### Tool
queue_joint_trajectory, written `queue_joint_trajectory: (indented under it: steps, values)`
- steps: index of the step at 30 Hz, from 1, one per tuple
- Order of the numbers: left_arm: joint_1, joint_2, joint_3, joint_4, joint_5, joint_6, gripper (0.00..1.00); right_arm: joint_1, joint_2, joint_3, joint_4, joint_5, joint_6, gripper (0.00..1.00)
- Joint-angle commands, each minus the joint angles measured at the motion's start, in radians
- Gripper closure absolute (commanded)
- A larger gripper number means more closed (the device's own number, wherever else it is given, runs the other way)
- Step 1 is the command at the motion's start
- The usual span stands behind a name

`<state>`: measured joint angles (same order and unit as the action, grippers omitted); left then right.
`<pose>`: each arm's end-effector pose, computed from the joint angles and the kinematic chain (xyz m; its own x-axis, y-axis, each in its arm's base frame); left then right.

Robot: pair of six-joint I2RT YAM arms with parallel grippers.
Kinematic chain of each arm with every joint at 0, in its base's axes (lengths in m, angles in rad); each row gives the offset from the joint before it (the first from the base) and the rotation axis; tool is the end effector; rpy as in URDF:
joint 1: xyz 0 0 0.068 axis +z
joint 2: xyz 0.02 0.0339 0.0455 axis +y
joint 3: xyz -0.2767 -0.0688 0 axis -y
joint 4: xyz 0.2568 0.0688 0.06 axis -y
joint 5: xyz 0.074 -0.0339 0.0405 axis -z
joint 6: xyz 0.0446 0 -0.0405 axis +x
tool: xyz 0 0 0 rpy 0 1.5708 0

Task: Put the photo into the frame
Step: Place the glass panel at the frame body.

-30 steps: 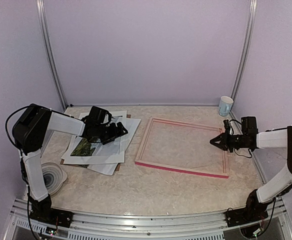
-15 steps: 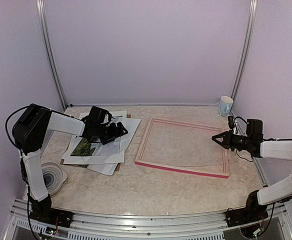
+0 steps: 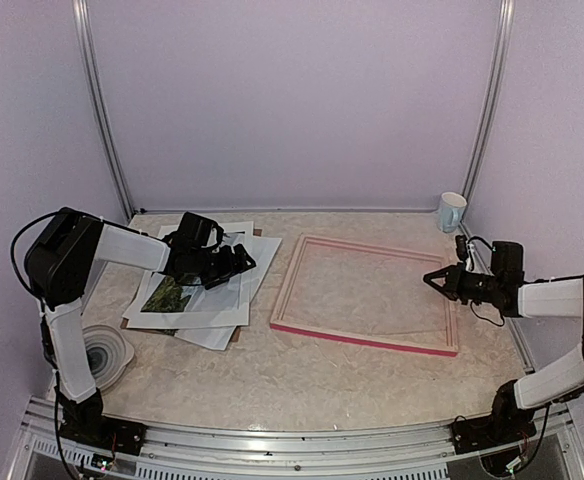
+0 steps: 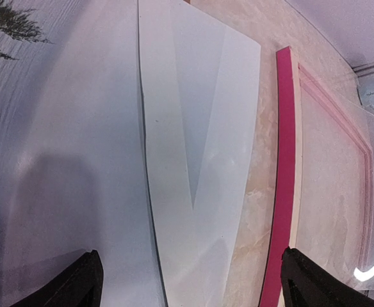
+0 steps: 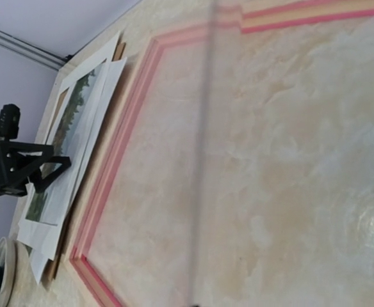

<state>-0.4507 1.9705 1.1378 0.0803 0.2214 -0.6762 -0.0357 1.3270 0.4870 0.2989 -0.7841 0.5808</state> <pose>0.3834 -0.1964 0.1385 -0.8361 -0.2737 -0.4755 0.0590 0.8168 -0.5739 0.2607 0.0222 0.1765 -0.7484 0.4155 -0.5170 -0.2022 0.5995 0.7744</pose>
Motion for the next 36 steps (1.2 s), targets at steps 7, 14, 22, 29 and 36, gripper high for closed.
queue_joint_trajectory:
  steps: [7, 14, 22, 29, 36]
  values:
    - [-0.006, -0.003, 0.014, -0.029, 0.006, 0.000, 0.05, -0.011, 0.080, 0.021, 0.013, -0.079, -0.006, 0.97]
    - [-0.006, -0.003, 0.016, -0.031, 0.004, 0.001, 0.05, -0.012, 0.107, 0.069, -0.083, -0.062, -0.057, 0.96]
    - [-0.005, 0.000, 0.017, -0.033, 0.006, 0.001, 0.05, -0.012, 0.103, 0.133, -0.188, -0.053, -0.103, 0.96]
    - [-0.005, 0.001, 0.018, -0.033, 0.006, 0.001, 0.05, -0.012, 0.108, 0.149, -0.260, -0.055, -0.138, 0.96]
    - [-0.005, 0.000, 0.018, -0.032, 0.008, 0.000, 0.05, -0.012, 0.113, 0.185, -0.319, -0.073, -0.144, 0.95]
